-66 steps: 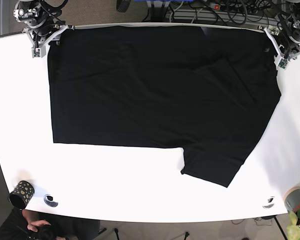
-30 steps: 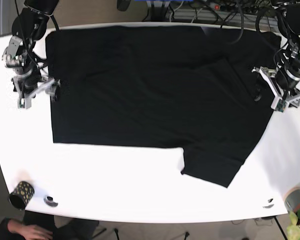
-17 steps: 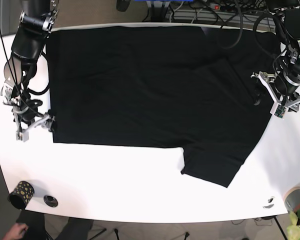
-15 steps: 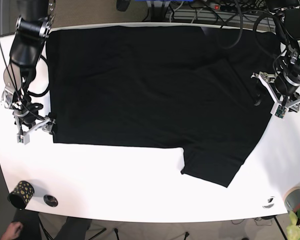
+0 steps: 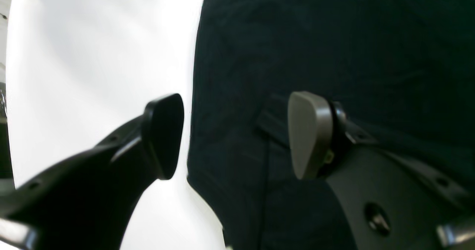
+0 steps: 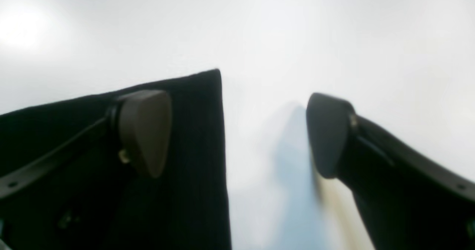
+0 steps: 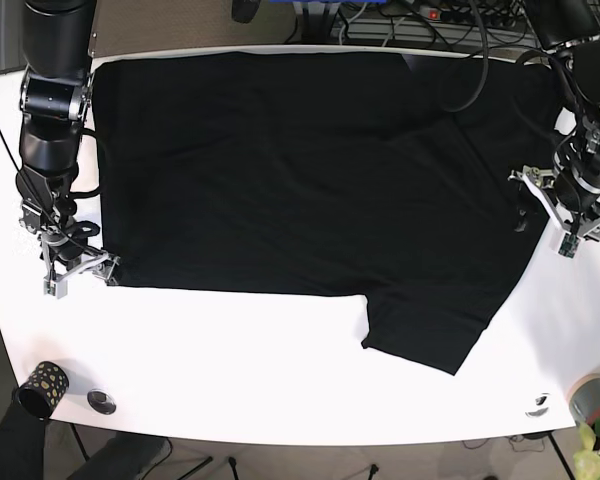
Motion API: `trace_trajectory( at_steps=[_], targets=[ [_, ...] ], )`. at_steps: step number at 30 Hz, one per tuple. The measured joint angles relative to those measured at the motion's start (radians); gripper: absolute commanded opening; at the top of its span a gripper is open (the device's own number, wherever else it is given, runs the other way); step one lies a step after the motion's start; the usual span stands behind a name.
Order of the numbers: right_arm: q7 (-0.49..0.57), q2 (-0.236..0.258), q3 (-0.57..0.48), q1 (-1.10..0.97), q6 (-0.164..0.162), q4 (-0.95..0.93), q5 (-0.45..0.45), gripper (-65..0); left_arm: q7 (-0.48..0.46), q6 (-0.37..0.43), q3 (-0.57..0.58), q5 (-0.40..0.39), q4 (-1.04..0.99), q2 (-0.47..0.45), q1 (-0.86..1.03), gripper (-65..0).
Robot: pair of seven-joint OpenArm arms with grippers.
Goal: Fold the T-shirt properly
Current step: 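Move both grippers to the shirt's hem corners and grasp them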
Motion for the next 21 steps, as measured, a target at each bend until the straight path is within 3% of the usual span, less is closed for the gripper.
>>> trace_trajectory(
  at_steps=[5,10,14,19,21],
  targets=[
    [0.033,-0.031,0.002,0.004,-0.010,0.000,0.001,-11.4,-0.002,0.000,0.000,-0.002,-0.004,0.000,-0.013,-24.2],
    [0.044,-0.067,0.001,0.008,-0.007,0.002,0.008,-21.6,-0.002,0.000,0.029,0.006,-0.018,-0.001,-0.029,-24.0],
    [0.042,-0.071,0.000,0.008,-0.007,0.001,0.011,-36.8,-0.014,-0.003,0.066,0.076,-0.075,0.005,-0.074,-23.6],
    [0.032,-0.069,0.000,0.005,-0.009,0.000,0.008,-63.6,0.001,0.001,0.095,0.195,-0.211,0.046,-0.173,-23.5],
    [0.027,-0.072,0.000,0.005,-0.007,0.000,0.012,-65.0,-0.002,0.000,0.101,0.208,-0.264,0.066,-0.222,-23.5]
  ],
)
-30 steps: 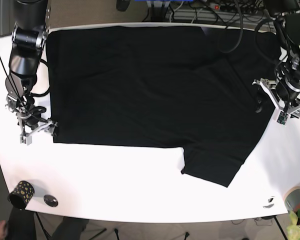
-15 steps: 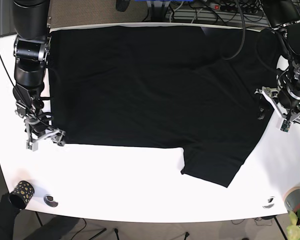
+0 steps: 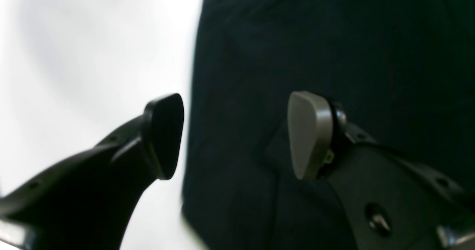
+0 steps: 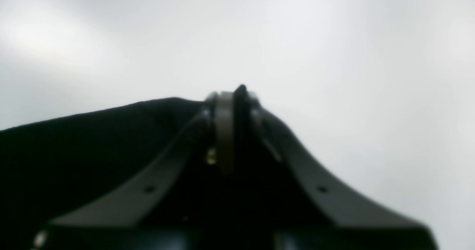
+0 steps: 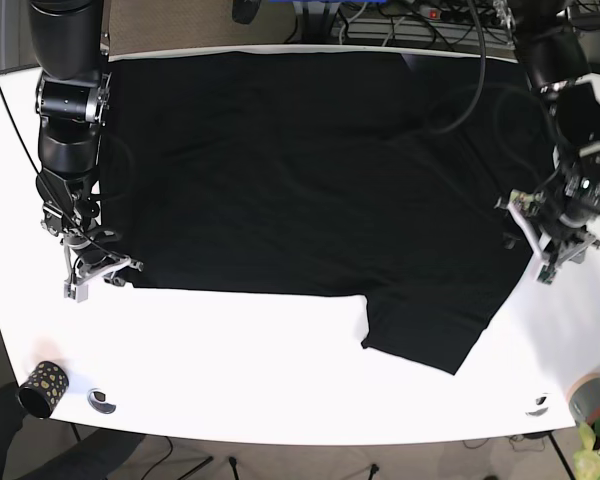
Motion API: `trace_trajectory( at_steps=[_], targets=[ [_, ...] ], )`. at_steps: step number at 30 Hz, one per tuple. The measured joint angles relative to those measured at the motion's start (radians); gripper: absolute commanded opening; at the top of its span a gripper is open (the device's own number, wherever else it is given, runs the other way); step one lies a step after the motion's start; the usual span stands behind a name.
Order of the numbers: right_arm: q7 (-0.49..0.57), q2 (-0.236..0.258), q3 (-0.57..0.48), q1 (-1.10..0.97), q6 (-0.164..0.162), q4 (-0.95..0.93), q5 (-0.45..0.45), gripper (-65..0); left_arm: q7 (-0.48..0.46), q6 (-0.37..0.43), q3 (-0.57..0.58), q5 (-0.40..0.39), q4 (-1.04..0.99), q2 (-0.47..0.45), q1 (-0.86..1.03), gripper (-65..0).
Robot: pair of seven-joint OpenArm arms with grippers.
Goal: Fold the T-shirt properly
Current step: 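Move both grippers to the shirt's hem corners and grasp them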
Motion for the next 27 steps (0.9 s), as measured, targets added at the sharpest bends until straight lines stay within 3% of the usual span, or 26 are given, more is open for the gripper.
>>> trace_trajectory(
  at_steps=[3,6,9,13,22,27],
  targets=[
    [0.000,0.001,0.000,-0.001,0.001,0.000,0.000,-65.0,-0.016,-0.001,0.000,0.017,-0.086,0.024,-0.076,-23.3],
    [0.003,-0.001,0.000,-0.002,0.000,0.001,0.000,-65.0,-0.014,0.006,-0.003,0.027,-0.217,0.035,-0.176,-15.7],
    [0.001,0.000,0.000,-0.002,0.001,0.002,0.000,-65.0,-0.023,0.072,-0.002,0.033,-0.358,0.044,-0.267,-8.7],
    [0.002,0.000,0.000,-0.003,0.002,0.002,0.000,-65.0,-0.155,0.182,-0.001,0.022,-0.552,0.047,-0.369,-6.9],
    [0.001,-0.001,-0.001,-0.005,0.003,0.002,0.001,-65.0,-0.436,0.197,0.000,0.031,-1.030,0.018,-0.548,-6.9],
    [0.002,-0.001,0.000,-0.005,0.004,0.002,0.004,-65.0,-0.578,0.244,0.092,0.027,-1.210,-0.021,-0.621,-6.9]
  ],
)
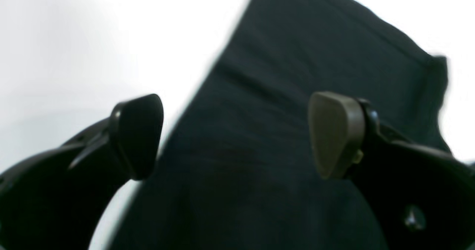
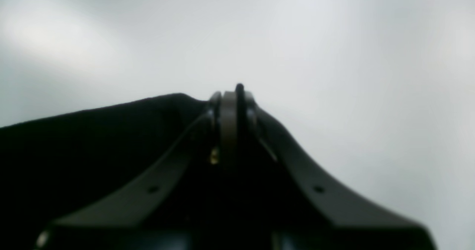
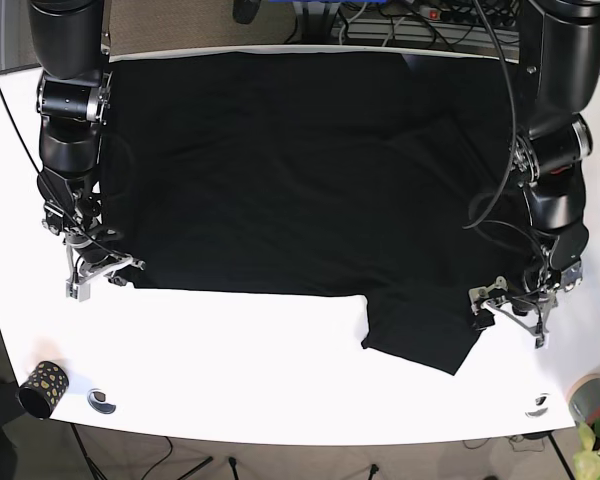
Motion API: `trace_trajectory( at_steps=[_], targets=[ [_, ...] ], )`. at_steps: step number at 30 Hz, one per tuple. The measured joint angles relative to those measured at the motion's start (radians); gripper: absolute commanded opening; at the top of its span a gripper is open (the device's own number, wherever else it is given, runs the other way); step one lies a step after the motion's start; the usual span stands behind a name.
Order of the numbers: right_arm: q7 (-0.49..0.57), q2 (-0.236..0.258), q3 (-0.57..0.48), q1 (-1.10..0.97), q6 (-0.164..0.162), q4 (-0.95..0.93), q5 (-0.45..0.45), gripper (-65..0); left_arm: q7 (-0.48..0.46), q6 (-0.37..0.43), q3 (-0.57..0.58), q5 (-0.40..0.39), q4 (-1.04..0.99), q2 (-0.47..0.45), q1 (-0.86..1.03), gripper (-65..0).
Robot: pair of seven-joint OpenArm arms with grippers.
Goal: Fold the T-shirt properly
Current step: 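Move both grippers to the shirt's hem corners and grasp them, then lift the hem and fold it toward the collar with both grippers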
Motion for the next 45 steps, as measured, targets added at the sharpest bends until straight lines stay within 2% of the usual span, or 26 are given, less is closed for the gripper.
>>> trace_trajectory(
  at_steps=[5,9,19,22,25,27,30,33,36,45],
  targets=[
    [0.000,0.001,0.000,0.000,0.000,0.000,0.000,-65.0,-0.032,0.019,0.101,-0.003,-0.035,-0.017,-0.012,-6.9],
    [0.001,-0.005,0.001,0.000,0.000,0.000,0.000,-65.0,-0.032,0.011,0.119,-0.002,-0.038,-0.016,-0.010,-6.9],
    [0.010,-0.016,0.002,0.000,0.000,0.000,0.000,-65.0,-0.016,-0.065,0.121,-0.007,-0.027,-0.018,0.030,-8.6],
    [0.011,-0.016,0.002,0.000,0.000,0.000,0.000,-65.0,-0.037,-0.087,0.121,-0.019,-0.022,-0.024,0.043,-17.2],
    [0.010,-0.016,0.002,0.000,0.000,0.000,0.000,-65.0,-0.031,-0.132,0.121,-0.022,-0.022,-0.038,0.053,-30.7],
    [0.011,-0.016,0.002,0.000,0.000,0.000,0.000,-65.0,-0.037,-0.142,0.121,-0.023,-0.022,-0.041,0.058,-41.7],
    [0.011,-0.016,0.002,0.000,0.000,0.000,0.000,-65.0,-0.035,-0.143,0.120,-0.026,-0.015,-0.040,0.067,-54.7],
    [0.011,-0.016,0.002,0.000,0.000,0.000,0.000,-65.0,-0.046,-0.144,0.120,-0.018,0.040,-0.034,0.103,-63.3],
    [0.018,-0.016,0.002,-0.013,0.000,0.002,0.002,-65.0,-0.079,-0.151,0.121,-0.021,0.099,-0.029,0.148,-65.0],
    [0.021,-0.016,0.003,-0.023,0.007,0.018,0.007,-65.0,-0.069,-0.158,0.121,-0.010,0.127,-0.029,0.160,-65.0]
  ],
)
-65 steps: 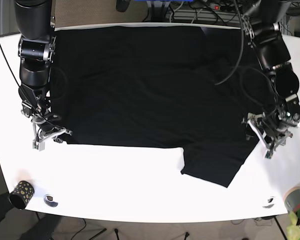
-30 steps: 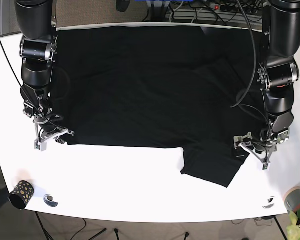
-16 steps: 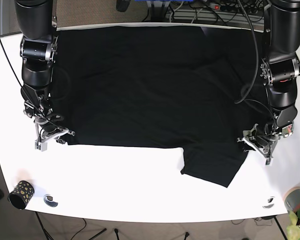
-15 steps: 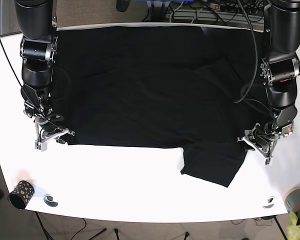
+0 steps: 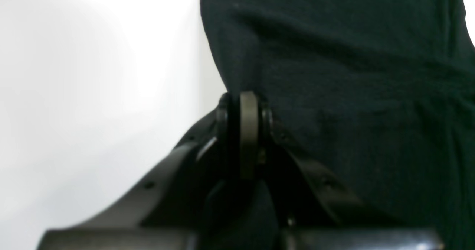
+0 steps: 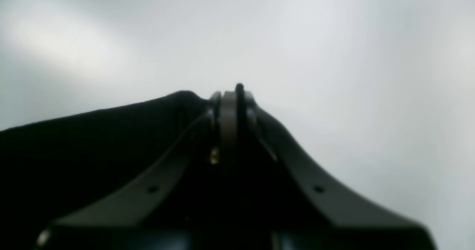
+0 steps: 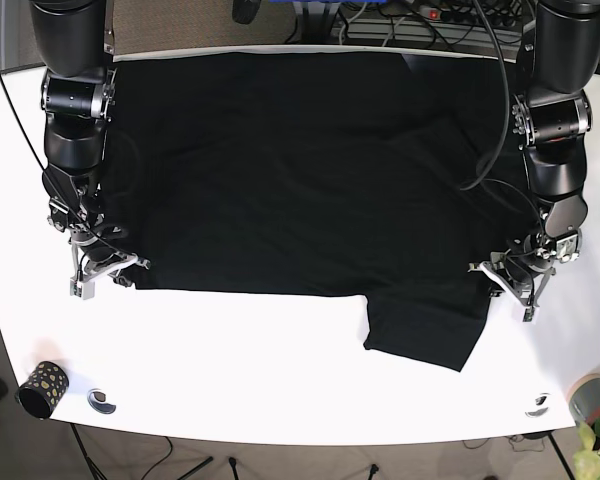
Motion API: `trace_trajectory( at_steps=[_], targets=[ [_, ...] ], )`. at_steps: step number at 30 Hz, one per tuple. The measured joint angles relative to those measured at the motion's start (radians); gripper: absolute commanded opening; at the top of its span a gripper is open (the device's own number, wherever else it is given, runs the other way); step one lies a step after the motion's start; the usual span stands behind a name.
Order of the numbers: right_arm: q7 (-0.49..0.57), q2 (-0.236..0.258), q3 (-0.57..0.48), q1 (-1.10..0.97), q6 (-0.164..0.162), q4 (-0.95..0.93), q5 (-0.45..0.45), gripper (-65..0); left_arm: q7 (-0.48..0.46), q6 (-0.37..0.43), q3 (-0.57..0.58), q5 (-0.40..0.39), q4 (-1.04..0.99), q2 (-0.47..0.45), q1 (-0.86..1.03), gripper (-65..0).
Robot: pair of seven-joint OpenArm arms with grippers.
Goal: Fold the T-shirt properly
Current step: 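Lift the hem and fold it toward the collar with both grippers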
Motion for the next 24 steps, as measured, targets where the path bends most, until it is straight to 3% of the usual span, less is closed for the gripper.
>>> trace_trajectory(
  at_steps=[8,16,24],
  targets=[
    [-0.110,0.000,-0.002,-0.064,-0.008,0.171,-0.019,-65.0,0.000,0.000,0.000,0.004,0.014,0.000,0.002,-65.0],
    [-0.196,0.019,-0.005,-0.064,-0.011,0.277,-0.026,-65.0,0.016,-0.004,0.004,0.010,0.194,-0.002,0.048,-65.0],
    [-0.269,0.051,0.000,-0.097,-0.011,0.396,-0.026,-65.0,0.114,-0.066,0.003,0.013,0.347,0.000,0.089,-65.0]
  ],
)
